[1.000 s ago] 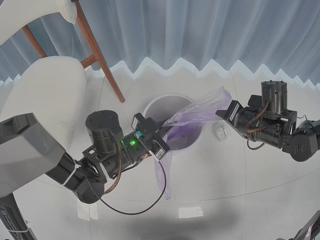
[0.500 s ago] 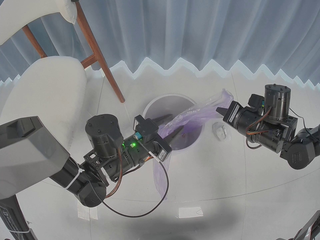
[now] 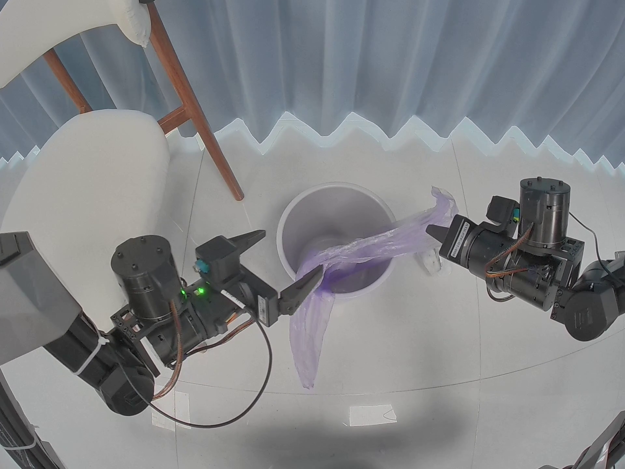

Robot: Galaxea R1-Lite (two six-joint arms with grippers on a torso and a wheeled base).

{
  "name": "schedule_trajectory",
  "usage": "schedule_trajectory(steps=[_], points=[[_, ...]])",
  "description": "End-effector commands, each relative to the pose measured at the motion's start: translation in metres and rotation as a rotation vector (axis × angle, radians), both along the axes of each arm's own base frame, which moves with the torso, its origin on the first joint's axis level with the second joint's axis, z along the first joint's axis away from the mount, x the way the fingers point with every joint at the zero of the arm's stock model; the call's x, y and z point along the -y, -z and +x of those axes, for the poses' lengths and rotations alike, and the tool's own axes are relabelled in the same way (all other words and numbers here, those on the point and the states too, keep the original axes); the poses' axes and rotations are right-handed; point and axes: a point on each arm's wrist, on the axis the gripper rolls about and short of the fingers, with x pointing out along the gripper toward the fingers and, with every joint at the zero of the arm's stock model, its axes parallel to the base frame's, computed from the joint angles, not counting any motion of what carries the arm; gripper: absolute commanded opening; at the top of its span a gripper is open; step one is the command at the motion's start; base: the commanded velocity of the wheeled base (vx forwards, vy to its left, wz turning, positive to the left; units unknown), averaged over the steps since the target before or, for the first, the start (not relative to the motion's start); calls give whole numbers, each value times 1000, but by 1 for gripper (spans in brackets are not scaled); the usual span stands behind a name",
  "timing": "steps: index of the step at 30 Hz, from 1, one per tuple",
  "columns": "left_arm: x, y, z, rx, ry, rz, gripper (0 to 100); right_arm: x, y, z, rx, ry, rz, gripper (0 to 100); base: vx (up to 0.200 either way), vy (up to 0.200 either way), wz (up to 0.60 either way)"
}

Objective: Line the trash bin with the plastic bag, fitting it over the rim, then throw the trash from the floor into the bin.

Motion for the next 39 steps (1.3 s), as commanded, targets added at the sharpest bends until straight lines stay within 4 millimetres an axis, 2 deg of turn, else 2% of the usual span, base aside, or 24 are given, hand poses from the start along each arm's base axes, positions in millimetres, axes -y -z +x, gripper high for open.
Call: schedule_trajectory(steps=[1, 6, 14, 21, 26, 31, 34, 39], points=[[-16, 12, -1, -43, -35, 14, 100, -2, -1, -6, 3, -15, -6, 0, 0, 0, 0], [-21, 25, 10, -59, -62, 7, 100, -11, 0, -14, 8, -46, -19, 0, 0, 0, 0], [-28, 51, 25, -96, -107, -10, 100, -12, 2, -17, 10, -43, -42, 0, 0, 0, 0], [-45, 57, 34, -112, -160, -7, 100, -10, 9, -19, 4, -54, -88, 0, 0, 0, 0], [-45, 46, 35, -77, -162, -26, 100, -9, 11, -22, 14, -63, -121, 0, 0, 0, 0], [-42, 45, 29, -85, -142, -28, 100, -6, 11, -24, 31, -65, -135, 0, 0, 0, 0], [-28, 53, 13, -127, -42, -5, 100, -7, 12, -27, 33, -79, -156, 0, 0, 0, 0], [-27, 62, 18, -148, -43, 5, 100, -10, 14, -31, 31, -88, -164, 0, 0, 0, 0]])
